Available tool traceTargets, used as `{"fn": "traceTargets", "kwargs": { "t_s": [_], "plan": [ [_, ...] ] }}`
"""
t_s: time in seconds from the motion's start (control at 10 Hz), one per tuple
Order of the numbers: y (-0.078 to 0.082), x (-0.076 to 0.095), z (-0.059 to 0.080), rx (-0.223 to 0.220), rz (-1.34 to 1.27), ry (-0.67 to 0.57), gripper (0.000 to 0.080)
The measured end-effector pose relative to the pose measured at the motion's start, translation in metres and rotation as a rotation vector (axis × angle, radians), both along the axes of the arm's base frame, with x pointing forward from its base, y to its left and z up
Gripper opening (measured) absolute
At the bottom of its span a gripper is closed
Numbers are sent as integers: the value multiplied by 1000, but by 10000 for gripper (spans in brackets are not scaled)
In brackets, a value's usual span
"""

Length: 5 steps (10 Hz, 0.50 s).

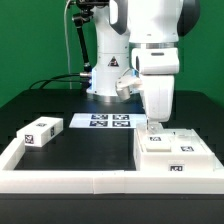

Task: Assemble cabinet

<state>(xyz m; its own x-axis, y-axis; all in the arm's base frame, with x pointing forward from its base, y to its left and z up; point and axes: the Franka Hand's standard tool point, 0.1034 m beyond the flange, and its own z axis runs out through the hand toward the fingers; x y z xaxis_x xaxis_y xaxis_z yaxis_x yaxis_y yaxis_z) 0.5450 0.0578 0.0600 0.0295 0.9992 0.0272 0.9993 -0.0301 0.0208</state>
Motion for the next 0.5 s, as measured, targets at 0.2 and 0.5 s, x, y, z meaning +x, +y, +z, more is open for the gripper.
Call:
{"fn": "traceTargets", "kwargs": {
  "t_s": [0.2,0.5],
  "plan": [
    [1,18,-1,-1,-1,12,68],
    [1,36,-1,-4,-5,33,68]
  ]
}}
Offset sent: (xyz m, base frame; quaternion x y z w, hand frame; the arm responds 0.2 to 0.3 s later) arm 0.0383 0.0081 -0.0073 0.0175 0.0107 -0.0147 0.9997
